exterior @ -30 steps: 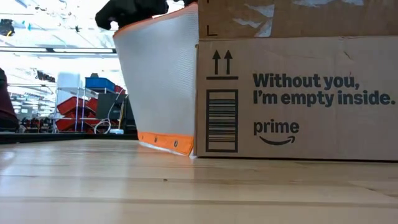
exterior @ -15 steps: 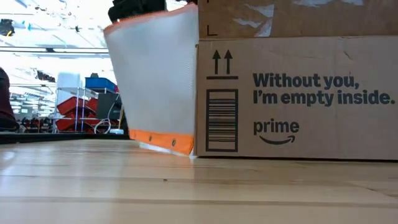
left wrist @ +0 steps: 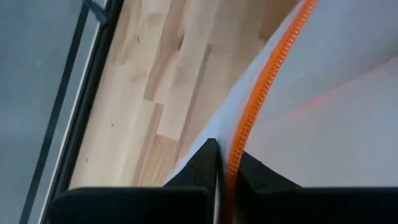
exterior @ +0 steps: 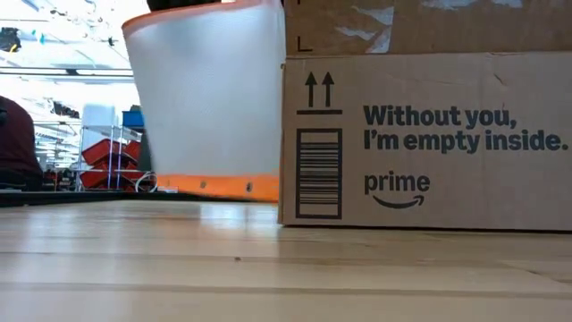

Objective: Unpack boxes
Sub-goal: Open the white zip bag, then put the black mask into the white zip bag

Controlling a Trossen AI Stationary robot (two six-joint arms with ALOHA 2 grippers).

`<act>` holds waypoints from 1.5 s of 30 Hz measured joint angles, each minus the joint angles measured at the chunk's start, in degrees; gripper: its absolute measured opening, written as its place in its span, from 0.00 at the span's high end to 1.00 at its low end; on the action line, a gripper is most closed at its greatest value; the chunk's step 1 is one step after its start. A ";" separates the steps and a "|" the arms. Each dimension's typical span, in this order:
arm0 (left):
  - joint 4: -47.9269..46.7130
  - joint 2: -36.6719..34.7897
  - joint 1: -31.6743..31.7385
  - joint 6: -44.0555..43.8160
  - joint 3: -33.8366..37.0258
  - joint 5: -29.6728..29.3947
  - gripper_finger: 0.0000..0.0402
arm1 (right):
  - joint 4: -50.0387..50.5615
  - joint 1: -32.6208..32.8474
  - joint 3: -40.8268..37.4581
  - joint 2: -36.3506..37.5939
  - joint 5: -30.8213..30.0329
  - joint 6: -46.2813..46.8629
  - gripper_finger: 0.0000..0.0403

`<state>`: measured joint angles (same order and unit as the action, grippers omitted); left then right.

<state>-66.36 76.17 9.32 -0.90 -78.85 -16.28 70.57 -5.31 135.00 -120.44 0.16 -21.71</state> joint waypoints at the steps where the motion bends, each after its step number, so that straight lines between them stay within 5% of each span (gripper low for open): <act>1: -0.01 -0.05 0.13 -0.01 0.43 -0.65 1.00 | 0.14 -0.10 0.00 0.00 -0.01 -1.55 0.71; 7: -0.91 -0.16 1.31 0.68 1.19 -1.20 1.00 | 5.71 0.44 0.00 3.27 -1.40 -3.01 0.56; 12: -2.53 -0.59 1.31 0.95 1.19 -1.20 1.00 | 18.34 1.06 0.02 7.29 -5.93 8.90 0.54; 18: -7.21 -2.88 1.31 2.57 1.23 -1.11 1.00 | 19.26 5.15 -4.29 14.76 -6.80 23.00 0.56; 26: -6.48 -5.53 1.29 1.89 1.23 -0.71 1.00 | 13.91 7.02 -33.45 22.41 -8.66 26.64 0.58; 32: -6.15 -4.91 1.27 4.36 1.23 1.57 1.00 | -1.46 6.65 -54.05 26.99 -8.19 28.46 0.58; 45: -6.19 -4.79 1.22 6.18 1.23 2.30 1.00 | -22.29 5.24 -72.17 27.56 -6.90 26.08 0.58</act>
<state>-72.55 71.37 10.55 5.28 -77.62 -13.98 48.27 -0.07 62.82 -92.88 -6.74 4.38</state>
